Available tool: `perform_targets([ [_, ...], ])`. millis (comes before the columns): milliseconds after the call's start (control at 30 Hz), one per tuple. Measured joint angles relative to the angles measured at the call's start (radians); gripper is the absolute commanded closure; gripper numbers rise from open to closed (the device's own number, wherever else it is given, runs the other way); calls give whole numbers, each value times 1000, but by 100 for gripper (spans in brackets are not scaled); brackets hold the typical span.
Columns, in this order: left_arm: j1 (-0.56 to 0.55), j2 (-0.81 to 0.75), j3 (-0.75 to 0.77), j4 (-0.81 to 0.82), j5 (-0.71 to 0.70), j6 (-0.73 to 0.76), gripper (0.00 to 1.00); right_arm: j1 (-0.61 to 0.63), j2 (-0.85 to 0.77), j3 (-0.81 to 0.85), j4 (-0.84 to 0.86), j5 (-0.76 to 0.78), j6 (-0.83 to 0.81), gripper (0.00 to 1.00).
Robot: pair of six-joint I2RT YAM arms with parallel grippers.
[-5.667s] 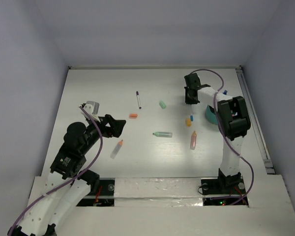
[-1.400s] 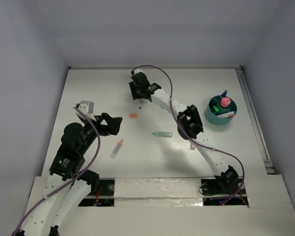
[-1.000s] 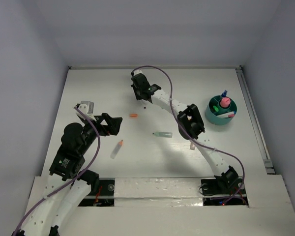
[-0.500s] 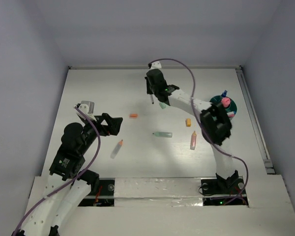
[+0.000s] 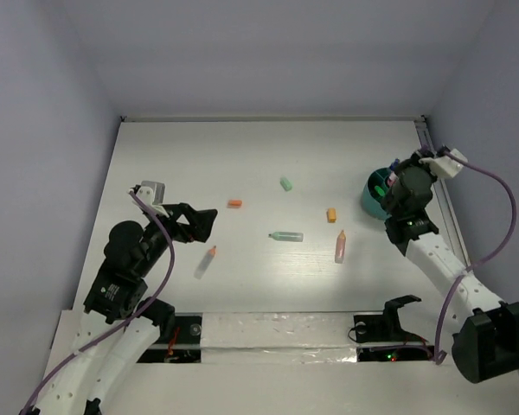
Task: Sort the stationery into containers
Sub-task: Place the pen in the storage box.
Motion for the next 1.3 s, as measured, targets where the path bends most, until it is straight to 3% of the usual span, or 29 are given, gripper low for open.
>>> perform_targets([
  [133, -13, -6, 0, -1, 3, 0, 1, -75, -18, -105, -1, 56, -9, 100],
  [300, -25, -16, 0, 0, 3, 0, 1, -107, 65, -111, 27, 90, -28, 100],
  [1300, -67, 8, 0, -2, -17, 3, 1, -114, 320, -141, 44, 190, 105, 100],
])
